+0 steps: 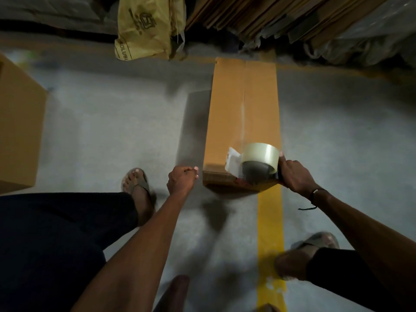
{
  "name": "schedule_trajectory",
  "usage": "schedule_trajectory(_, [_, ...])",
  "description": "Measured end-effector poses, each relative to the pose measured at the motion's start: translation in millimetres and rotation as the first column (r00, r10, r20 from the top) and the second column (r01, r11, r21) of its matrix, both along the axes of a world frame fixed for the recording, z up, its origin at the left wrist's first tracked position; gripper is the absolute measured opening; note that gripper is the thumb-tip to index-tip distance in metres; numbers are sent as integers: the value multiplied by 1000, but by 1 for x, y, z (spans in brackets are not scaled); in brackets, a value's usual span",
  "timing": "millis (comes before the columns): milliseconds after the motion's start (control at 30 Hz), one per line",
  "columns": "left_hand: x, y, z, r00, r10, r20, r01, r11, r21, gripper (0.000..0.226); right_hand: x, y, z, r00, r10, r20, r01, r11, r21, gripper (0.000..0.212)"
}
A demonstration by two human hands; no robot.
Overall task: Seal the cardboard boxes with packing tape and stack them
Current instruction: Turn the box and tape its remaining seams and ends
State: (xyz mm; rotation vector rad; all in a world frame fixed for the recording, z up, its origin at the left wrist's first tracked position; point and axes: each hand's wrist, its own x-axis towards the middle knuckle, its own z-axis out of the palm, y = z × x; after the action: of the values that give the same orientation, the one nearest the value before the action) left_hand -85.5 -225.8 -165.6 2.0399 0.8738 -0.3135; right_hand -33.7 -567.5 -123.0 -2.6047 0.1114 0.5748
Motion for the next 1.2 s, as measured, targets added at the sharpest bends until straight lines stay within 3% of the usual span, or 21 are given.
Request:
schedule_trajectory(133, [1,-3,-11,1000,8,-3,-8,1000,0,30,9,-2,-4,995,80,51,-77,995,-71,78])
schedule_trajectory(233, [0,-7,-17,1000,4,-8,-4,1000,-25,32,11,-3,-12,984,130,125,-119,988,-94,99])
schedule_trajectory(300, [1,-9,-19,1000,-1,-27,0,999,-36,34,10,-3,-16,978,148,146,-132,985,-115,102])
schedule_trajectory(433, [-2,-5,-23,980,-54,-191,61,998,30,54,10,-5,-20,971,192,139,-173,975,-138,102])
schedule_trajectory(500, [-11,-3,-25,965,-92,-247,120,988,101,47,9,-7,-19,976,190,107,-177,977,-122,97])
schedule_trajectory(600, [-15,-8,-24,996,17,-89,-2,987,161,14,9,-4,-14,967,247,60,-240,964,-113,100])
schedule_trajectory(733, [4,-38,-5,986,62,155,-69,997,38,37,14,-4,-7,973,230,0,-230,973,3,95])
schedule_trajectory(800, [13,-52,2,989,75,131,-78,997,21,45,13,3,-2,969,247,25,-247,969,-7,98])
schedule_trajectory(867, [16,-57,3,992,85,99,-90,994,53,47,15,6,1,937,341,76,-333,938,-98,79])
schedule_trajectory(967, [18,-56,0,993,81,82,-88,992,85,46,15,6,1,910,405,90,-391,909,-142,69])
schedule_trajectory(1033, [20,-56,-1,993,89,75,-96,991,98,49,16,-1,-8,912,407,50,-402,912,-83,60])
schedule_trajectory(1133, [22,-58,1,992,88,90,-98,989,107,53,15,-17,-16,903,377,207,-358,925,-124,64])
schedule_trajectory(1200, [21,-59,2,992,63,111,-76,990,117,53,14,-32,-3,953,269,138,-258,962,-95,47])
